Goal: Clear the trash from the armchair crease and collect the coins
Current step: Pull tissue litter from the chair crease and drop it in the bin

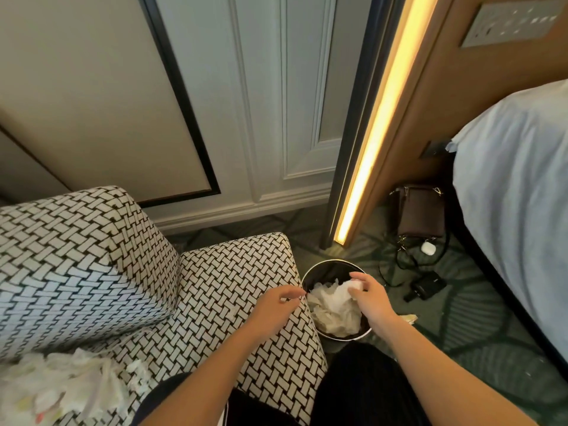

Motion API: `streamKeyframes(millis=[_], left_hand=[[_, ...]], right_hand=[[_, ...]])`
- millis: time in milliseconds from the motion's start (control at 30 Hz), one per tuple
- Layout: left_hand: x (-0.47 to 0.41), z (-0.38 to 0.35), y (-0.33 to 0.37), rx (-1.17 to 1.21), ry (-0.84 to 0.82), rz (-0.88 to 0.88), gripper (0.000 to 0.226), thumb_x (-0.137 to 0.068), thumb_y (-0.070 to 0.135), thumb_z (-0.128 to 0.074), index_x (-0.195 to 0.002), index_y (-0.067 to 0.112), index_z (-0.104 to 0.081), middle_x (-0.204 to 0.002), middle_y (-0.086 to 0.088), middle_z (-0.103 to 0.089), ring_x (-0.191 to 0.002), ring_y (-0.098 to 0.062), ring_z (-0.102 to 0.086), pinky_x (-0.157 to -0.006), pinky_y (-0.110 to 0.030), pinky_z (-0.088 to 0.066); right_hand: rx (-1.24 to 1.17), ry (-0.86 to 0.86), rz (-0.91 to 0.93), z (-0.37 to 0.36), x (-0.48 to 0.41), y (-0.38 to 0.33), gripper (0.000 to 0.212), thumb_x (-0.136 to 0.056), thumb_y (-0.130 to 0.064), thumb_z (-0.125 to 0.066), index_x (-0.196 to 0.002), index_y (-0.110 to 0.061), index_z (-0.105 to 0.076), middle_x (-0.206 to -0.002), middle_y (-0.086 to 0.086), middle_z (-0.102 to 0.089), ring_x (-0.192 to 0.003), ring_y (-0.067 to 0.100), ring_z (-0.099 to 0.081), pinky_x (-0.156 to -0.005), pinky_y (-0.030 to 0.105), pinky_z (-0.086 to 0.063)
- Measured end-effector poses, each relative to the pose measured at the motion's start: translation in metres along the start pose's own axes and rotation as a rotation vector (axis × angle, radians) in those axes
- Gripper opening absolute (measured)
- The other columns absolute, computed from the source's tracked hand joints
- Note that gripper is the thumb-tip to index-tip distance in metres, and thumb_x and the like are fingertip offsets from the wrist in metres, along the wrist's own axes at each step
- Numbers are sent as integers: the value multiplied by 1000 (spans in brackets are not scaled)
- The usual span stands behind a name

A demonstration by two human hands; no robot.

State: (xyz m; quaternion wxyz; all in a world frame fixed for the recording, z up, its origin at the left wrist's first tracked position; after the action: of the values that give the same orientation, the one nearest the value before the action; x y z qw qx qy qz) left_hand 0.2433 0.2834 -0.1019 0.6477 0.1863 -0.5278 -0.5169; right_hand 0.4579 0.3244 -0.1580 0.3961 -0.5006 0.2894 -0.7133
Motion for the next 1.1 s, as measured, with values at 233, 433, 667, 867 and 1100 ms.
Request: streamKeyframes(millis=[233,433,667,867,1100], left_hand=[[24,20,4,26,65,-12,24,-94,24,-50,-114,32,-60,-108,20,-55,-105,-1,-52,-88,-19,-39],[66,56,-4,147,145,-17,19,-93,27,-51,-107,38,-60,-114,16,-60,-101,0,-56,-92,-26,-44],[150,126,-51,316,369,-40,19,-94,22,-52,-100,33,-66,-101,15,-69,-91,-1,-65,-94,-33,-46],[218,171,-104,477,582,-33,20,-95,18,-51,-102,28,-67,-103,11,-70,-94,-12,-65,-88,-32,-49],[280,195,-166,647,764,9,21,-95,15,-49,-103,24,-67,-102,8,-70,-95,-14,-64,-87,-32,-48]], right_hand=[[-404,-61,-249,-10,20,16,52,-99,-18,-45,-146,-26,-27,-154,3,-24,-142,25,-23,-111,52,-29],[-397,-121,-222,-12,44,-5,46,-100,-24,-40,-143,-11,-31,-148,13,-37,-133,30,-39,-106,44,-34],[-285,-177,-89,-48,88,-60,38,-95,-20,-51,-132,-12,-45,-126,9,-58,-109,23,-58,-93,36,-45],[-188,-338,75,-126,151,-102,23,-89,-20,-61,-113,-19,-60,-110,0,-64,-100,15,-63,-90,31,-49],[-70,-532,206,-236,235,-124,14,-91,-14,-57,-101,-21,-65,-107,-2,-67,-94,12,-67,-85,24,-52]])
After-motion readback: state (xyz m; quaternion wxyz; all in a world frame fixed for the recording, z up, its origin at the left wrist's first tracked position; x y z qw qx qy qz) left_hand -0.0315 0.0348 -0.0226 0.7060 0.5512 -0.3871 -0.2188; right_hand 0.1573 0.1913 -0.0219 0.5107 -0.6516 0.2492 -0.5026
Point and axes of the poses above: each hand's wrist, its own x-axis away from the middle knuckle, its own z-axis out of the back of the hand, y = z × x, the point moved 10 cm from there along -x, towards the middle knuckle
